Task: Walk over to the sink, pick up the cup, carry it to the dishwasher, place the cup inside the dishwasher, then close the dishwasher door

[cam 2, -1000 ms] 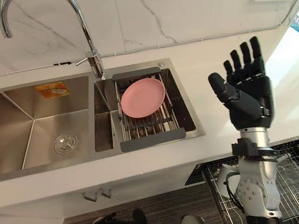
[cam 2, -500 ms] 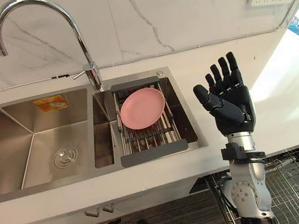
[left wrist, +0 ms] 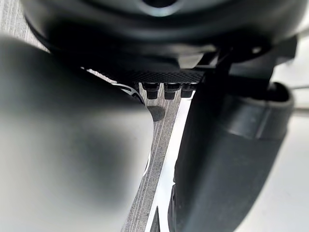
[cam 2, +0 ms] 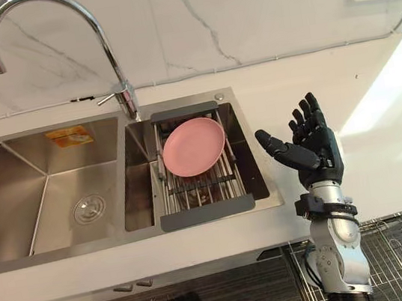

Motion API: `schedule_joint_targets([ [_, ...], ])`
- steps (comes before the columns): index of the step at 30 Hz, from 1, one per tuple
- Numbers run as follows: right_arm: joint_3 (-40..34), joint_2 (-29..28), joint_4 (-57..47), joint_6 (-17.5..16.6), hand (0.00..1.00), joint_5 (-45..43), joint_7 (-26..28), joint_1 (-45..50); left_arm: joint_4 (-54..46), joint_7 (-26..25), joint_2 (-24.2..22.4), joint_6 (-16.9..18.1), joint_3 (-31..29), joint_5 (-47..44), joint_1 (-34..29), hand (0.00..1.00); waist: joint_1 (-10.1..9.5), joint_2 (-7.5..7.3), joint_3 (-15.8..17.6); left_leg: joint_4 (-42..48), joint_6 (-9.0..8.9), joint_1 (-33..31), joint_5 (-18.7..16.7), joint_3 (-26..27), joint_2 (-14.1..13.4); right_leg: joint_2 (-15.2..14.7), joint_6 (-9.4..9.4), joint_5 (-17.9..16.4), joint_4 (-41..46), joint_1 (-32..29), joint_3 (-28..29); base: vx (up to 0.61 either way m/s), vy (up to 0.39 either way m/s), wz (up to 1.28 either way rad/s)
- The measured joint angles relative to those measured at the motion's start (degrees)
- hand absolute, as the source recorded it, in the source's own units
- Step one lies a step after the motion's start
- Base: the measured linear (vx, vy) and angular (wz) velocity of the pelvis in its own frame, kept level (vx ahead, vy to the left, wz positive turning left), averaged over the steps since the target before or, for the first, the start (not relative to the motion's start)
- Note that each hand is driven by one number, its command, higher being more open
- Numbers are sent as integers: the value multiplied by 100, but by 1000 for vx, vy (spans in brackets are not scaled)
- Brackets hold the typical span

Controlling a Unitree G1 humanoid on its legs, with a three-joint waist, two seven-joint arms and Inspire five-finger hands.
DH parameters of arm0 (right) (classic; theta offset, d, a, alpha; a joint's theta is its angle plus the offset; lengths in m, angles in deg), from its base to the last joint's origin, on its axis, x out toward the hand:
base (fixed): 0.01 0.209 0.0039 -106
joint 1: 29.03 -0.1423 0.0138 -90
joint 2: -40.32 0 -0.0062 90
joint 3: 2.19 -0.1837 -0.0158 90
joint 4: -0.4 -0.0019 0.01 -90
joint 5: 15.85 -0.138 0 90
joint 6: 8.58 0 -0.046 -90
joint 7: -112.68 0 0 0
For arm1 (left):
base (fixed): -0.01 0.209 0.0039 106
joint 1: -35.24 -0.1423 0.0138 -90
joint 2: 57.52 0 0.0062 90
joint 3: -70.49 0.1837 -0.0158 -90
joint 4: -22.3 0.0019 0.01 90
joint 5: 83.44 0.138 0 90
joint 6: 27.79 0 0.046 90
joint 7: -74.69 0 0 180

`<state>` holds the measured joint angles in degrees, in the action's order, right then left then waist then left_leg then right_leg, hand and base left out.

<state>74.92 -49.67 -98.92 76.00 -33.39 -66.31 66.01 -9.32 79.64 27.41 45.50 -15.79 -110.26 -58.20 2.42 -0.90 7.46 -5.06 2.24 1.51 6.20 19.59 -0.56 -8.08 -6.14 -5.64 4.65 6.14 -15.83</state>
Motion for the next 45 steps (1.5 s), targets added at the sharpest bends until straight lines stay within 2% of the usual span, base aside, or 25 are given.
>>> schedule_joint_targets([
  [3,26,639,-1,414,100,781,212,-401,-18,-124,2,-50,-169,-22,-24,100,-20,-61,-33,-26,-32,41,5,-3,-32,21,0,0,-12,45,-41,0,0,0],
  [6,280,988,8,678,100,1222,594,-792,-17,-164,9,-237,-356,-15,-34,100,-34,-136,-69,-28,-48,63,16,-3,-45,27,24,14,-86,96,-134,-10,-1,0],
  [9,613,1107,50,824,100,1512,991,-996,-45,-251,22,-293,-487,-16,-33,100,-128,-205,-102,-29,-60,65,28,-26,-56,37,38,23,-117,113,-194,-10,5,3],
  [13,1173,1116,629,957,100,1782,1239,-1329,-59,-252,23,-417,-702,-11,-47,100,-160,-247,-117,-30,-78,81,46,-194,-8,11,27,13,-160,220,-405,-5,16,20],
  [24,1748,1199,1911,961,100,3002,1245,-1911,-346,-247,19,-447,-893,-14,-242,100,-253,-247,-117,-29,-57,18,69,-517,157,-105,-53,-22,-215,375,-826,33,6,17],
  [36,2122,1370,2497,848,100,4267,1190,-2371,-470,-248,25,-518,-1129,-1,-639,100,-329,-226,-104,-30,-61,-3,68,-669,194,-115,-75,-24,-275,464,-1077,9,-17,7],
  [40,2251,1388,2576,716,100,4583,1082,-2443,-493,-250,32,-519,-1119,4,-641,100,-324,-219,-99,-31,-60,-3,68,-670,207,-129,-90,-34,-296,467,-1099,0,0,0],
  [45,2396,1405,2657,498,100,5050,471,-2480,-569,-250,28,-537,-1116,99,-643,100,-330,-215,-79,-30,-59,-20,68,-730,234,-146,-98,-38,-294,484,-1173,6,-9,5],
])
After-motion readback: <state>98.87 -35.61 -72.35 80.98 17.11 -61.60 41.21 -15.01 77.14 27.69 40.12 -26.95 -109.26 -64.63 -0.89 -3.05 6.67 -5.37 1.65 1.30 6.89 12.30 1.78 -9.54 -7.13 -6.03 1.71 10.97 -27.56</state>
